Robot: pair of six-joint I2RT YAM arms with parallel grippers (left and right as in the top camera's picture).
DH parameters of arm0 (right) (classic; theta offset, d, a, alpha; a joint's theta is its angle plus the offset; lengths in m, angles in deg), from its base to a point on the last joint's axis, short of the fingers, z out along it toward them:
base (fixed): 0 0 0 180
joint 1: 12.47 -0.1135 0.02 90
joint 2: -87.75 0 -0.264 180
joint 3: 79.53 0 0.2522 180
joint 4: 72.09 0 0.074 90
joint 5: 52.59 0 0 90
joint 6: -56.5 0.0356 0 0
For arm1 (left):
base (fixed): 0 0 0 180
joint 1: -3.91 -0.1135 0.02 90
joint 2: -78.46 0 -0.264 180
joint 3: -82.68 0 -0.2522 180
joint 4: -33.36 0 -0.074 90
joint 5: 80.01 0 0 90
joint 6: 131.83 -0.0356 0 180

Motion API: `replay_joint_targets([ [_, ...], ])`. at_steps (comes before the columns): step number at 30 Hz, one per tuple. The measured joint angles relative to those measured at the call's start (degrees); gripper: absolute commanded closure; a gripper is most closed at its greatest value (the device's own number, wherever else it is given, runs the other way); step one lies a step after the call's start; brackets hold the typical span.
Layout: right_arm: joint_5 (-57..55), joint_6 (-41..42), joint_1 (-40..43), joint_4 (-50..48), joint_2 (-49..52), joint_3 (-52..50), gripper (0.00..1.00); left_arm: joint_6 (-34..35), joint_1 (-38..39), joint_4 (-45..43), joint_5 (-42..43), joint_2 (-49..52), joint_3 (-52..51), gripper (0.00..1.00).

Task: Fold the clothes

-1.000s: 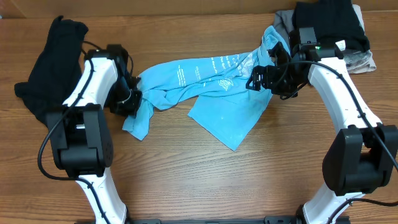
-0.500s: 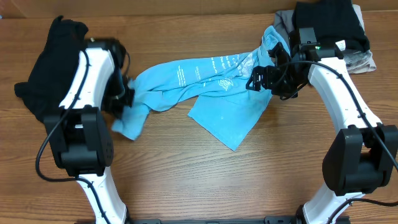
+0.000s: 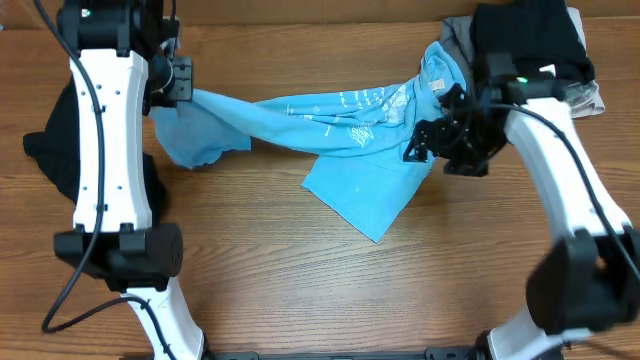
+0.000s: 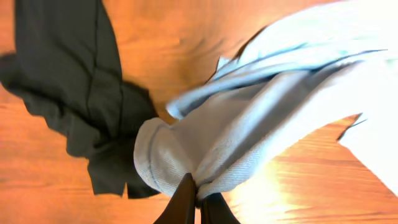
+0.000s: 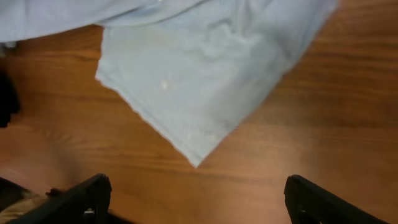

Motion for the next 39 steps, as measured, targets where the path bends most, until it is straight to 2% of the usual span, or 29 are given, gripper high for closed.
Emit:
replay_joint_targets([
  [5,-3.0,2.4,-0.6,4.2,-11.5,0.1,0.08,0.0,0.7,0.0,2.4,-5.0,1.0,0.96],
  [8,-4.9,4.0,-2.5,4.7,-13.7,0.1,0.08,0.0,0.7,0.1,3.0,-8.2,1.3,0.96],
  [12,-6.5,7.0,-6.3,-1.7,-13.3,-4.4,0.09,0.0,0.7,0.0,3.3,-11.7,1.8,0.96],
  [19,-10.6,13.2,-15.4,-23.8,-12.0,-21.9,0.09,0.5,0.7,-0.1,3.1,-12.4,2.1,0.96],
  [24,-13.3,14.6,-19.5,-32.2,-11.7,-28.4,0.09,0.7,0.7,-0.2,3.1,-12.4,2.1,0.96],
  [30,-17.5,15.5,-21.7,-34.6,-10.3,-31.9,0.09,1.2,0.7,-0.2,3.1,-12.4,2.1,0.96],
  [39,-17.4,16.0,-22.1,-35.1,-1.5,-32.0,0.09,1.9,0.7,-0.2,3.1,-12.3,2.1,0.96],
])
